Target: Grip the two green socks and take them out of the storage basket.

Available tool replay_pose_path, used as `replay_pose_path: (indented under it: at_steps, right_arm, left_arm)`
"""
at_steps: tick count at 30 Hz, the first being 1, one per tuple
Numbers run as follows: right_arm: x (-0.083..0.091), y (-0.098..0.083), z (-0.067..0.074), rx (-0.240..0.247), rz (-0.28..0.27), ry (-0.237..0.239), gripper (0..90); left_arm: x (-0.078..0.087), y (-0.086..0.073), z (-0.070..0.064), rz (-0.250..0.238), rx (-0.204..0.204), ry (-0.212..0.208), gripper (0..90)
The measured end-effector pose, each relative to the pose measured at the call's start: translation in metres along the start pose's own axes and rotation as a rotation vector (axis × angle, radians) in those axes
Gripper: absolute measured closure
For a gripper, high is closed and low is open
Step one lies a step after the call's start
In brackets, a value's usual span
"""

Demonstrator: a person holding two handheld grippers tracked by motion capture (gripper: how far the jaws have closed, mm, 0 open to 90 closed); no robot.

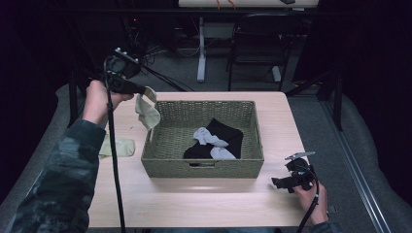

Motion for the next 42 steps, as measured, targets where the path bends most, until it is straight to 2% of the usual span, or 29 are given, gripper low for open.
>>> replay_pose_path:
  at_steps: [4,9,10,11,19,22,23,27,31,37,39,42]
  right_arm:
    - [0.000,0.000,0.000,-0.001,-0.001,-0.002,0.4]
    - [0.000,0.000,0.000,-0.001,-0.002,-0.004,0.4]
    - [-0.001,-0.001,0.000,-0.012,-0.018,-0.002,0.4]
    - [0.000,0.000,0.000,-0.002,-0.003,-0.003,0.4]
    - [0.000,0.000,0.001,-0.005,0.002,-0.004,0.4]
    - [-0.001,0.000,0.001,-0.002,-0.001,-0.017,0.4]
    - [-0.001,0.000,0.001,-0.008,-0.006,-0.005,0.4]
    - [-0.001,0.000,0.001,-0.006,-0.003,-0.005,0.4]
    - [-0.001,0.000,0.001,-0.003,0.000,-0.004,0.4]
    - [-0.001,-0.001,0.001,-0.008,-0.004,-0.005,0.4]
    - [-0.001,-0.001,0.001,-0.009,-0.003,-0.005,0.4]
    - [0.000,-0.001,0.001,-0.007,-0.003,-0.004,0.4]
  left_arm:
    - [0.008,-0.013,0.019,0.004,0.045,0.021,88.7]
    - [0.011,-0.033,0.037,0.015,0.091,0.043,88.7]
    - [0.010,-0.037,0.039,0.020,0.098,0.043,88.7]
    - [0.009,-0.042,0.042,0.023,0.109,0.046,88.7]
    - [-0.008,-0.081,0.060,0.071,0.173,0.055,88.7]
    - [-0.019,-0.096,0.064,0.094,0.191,0.056,88.7]
    - [-0.022,-0.099,0.065,0.099,0.196,0.056,88.7]
    - [-0.040,-0.116,0.067,0.130,0.217,0.053,88.6]
    - [-0.061,-0.131,0.068,0.171,0.236,0.050,88.4]
    - [-0.097,-0.155,0.065,0.207,0.281,0.040,88.1]
    - [-0.111,-0.163,0.063,0.237,0.292,0.035,86.7]
    - [-0.124,-0.172,0.063,0.256,0.316,0.026,83.1]
Point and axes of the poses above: each handheld gripper's, and its own axes: x roughly backward along the jaws, y roughly out of its top, z roughly to its left, the point moved 1 cm from there along -x, roughly forward along the jaws, and after that the axes turned 5 degrees about y, right-handed, at the moved point
